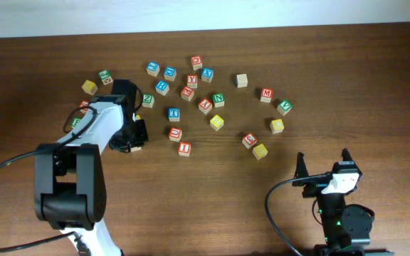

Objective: Spell out ICRA
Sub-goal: 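Lower the left gripper and grasp the green R block, then carry the green R block toward the front and set it down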

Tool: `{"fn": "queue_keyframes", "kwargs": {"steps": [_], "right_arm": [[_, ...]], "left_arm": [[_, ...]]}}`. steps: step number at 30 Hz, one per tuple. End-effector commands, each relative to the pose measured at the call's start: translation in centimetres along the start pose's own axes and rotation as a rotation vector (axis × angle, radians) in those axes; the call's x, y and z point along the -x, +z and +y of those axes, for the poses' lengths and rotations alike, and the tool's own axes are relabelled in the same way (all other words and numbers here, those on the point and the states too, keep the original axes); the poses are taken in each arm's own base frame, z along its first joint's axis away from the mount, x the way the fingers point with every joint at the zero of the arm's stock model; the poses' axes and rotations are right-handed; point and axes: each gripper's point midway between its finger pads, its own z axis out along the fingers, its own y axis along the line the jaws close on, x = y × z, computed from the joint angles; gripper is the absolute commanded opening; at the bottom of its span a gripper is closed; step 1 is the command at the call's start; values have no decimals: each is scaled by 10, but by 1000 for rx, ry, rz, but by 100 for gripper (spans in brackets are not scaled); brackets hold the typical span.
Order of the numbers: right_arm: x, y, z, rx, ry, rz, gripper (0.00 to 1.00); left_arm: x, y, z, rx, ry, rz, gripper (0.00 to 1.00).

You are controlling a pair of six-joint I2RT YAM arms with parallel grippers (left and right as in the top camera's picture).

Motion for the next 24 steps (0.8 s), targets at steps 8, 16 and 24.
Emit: {"fn": "queue_keyframes", "kwargs": {"steps": [8, 16, 24], "right_arm": [[-3, 0, -2, -11, 5, 6, 98], [-3, 0, -2, -11, 5, 6, 98], [-3, 0, -2, -11, 5, 6, 98]], "left_arm": [[10, -48, -19, -107, 7, 43, 21], [2, -177, -60, -420, 105, -119, 21], [-93, -214, -101, -397, 245, -42, 21]]}}
